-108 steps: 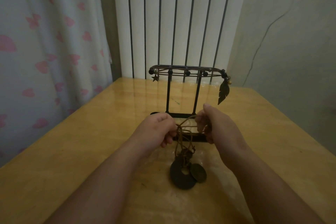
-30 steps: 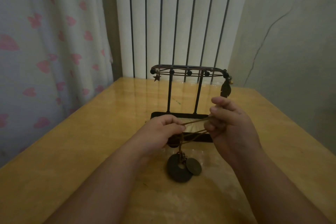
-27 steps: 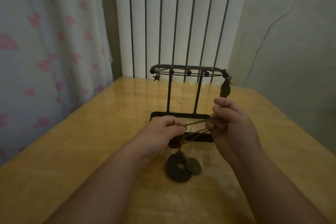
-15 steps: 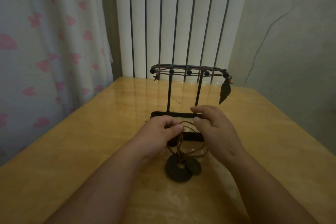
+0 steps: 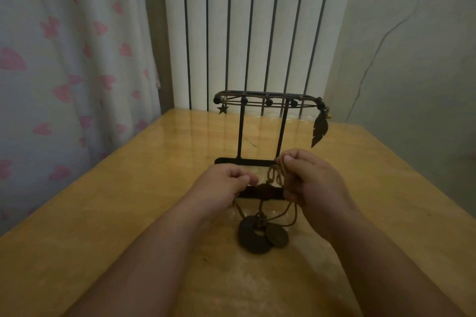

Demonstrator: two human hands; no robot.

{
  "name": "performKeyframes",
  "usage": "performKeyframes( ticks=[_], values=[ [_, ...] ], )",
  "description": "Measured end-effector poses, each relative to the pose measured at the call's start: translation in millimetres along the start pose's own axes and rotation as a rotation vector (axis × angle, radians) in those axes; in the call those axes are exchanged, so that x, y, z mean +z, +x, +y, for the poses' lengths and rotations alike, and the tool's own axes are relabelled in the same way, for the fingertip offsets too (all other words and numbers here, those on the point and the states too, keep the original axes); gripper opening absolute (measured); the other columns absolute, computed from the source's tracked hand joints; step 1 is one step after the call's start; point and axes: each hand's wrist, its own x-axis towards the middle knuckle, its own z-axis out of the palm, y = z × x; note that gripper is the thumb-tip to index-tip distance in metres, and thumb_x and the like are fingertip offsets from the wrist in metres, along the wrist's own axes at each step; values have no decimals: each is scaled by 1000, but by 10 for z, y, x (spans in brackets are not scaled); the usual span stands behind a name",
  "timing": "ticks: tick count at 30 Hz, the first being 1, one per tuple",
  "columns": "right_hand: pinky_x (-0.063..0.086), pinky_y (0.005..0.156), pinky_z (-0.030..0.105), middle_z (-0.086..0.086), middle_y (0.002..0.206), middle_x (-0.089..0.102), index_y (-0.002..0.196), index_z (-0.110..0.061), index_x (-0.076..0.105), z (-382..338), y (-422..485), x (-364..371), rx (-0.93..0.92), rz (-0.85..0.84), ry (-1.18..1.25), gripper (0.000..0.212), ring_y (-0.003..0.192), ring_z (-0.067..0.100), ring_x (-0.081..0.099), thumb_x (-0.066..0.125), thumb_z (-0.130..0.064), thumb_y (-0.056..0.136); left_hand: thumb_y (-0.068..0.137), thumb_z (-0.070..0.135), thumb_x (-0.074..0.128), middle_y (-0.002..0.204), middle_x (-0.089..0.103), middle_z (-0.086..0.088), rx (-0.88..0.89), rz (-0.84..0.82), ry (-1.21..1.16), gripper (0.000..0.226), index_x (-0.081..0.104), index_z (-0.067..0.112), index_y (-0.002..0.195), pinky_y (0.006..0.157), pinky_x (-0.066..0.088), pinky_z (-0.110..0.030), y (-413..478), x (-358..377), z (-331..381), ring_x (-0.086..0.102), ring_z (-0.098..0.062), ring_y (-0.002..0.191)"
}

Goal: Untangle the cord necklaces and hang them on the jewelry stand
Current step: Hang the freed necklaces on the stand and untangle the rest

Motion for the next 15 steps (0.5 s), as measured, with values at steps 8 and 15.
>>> performKeyframes(
  ticks=[8, 15],
  values=[
    [45, 59, 32, 1, 71, 59, 97, -11, 66, 8, 33, -29, 6, 39, 168, 22, 64, 16, 51, 46, -21, 100, 98, 18, 53, 87, 67, 8, 10, 48, 54, 20, 69, 30, 99, 66, 43, -24, 16, -9, -3, 54, -3, 77],
    [43, 65, 35, 14, 84, 67, 86, -9, 56, 14, 64, -65, 36, 19, 471, 23, 64, 18, 51, 37, -15, 96, 92, 22, 65, 102, 66, 12, 42, 65, 135, 10, 70, 30, 95, 77, 44, -22, 12, 0, -7, 58, -5, 101]
  ],
)
